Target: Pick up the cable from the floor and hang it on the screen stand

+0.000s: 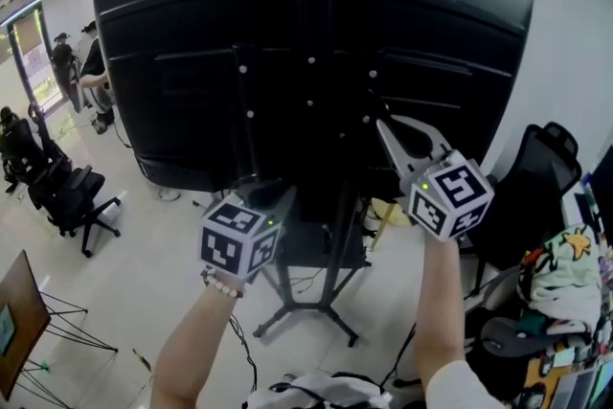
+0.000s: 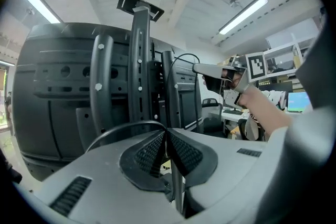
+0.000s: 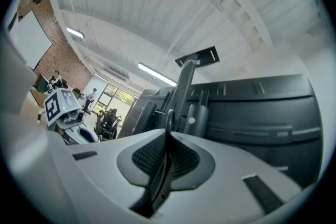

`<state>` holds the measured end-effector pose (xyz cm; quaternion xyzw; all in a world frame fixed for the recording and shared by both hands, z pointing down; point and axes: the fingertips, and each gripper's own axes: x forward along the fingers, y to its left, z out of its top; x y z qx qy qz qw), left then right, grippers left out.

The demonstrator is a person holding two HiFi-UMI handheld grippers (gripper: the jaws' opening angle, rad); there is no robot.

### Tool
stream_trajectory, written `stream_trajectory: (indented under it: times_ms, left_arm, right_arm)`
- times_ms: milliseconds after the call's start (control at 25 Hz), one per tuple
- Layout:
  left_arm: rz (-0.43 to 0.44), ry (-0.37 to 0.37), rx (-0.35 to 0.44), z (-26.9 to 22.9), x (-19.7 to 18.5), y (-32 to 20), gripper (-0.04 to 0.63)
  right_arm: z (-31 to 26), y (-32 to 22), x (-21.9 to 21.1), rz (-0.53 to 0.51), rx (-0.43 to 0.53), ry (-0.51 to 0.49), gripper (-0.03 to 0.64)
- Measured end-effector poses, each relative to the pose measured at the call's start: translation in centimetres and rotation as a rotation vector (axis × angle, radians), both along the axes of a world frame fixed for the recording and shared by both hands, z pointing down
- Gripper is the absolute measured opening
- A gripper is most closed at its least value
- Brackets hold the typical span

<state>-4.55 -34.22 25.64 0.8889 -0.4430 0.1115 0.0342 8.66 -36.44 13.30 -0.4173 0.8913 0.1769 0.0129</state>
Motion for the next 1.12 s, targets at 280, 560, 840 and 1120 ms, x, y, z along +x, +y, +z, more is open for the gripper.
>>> stream_trajectory:
  times_ms: [280, 560, 840, 1120]
  left_arm:
    - [0.071, -0.040, 0.071, -3.1, 0.8, -0.4, 0.014]
    - [0.139, -0.034, 0.114, -6.0, 0.8, 0.1, 0.014]
    - [0.220, -0.020, 0.125, -7.7, 1.7, 0.2, 0.015]
    - [0.275, -0.002, 0.117, -6.6, 2.5, 0.0, 0.015]
  right_arm:
    - [-7.8, -4.1, 0.4, 0.094, 0.068, -0.026, 0.028]
    - [-10.9, -8.8, 3.2, 0.255, -0.029, -0.079, 0.028]
    - [-8.7, -11.1, 7.8, 0.394, -0.182, -0.101, 0.028]
    - [-3.4, -10.6, 8.5, 0.395, -0.258, -0.085, 0.028]
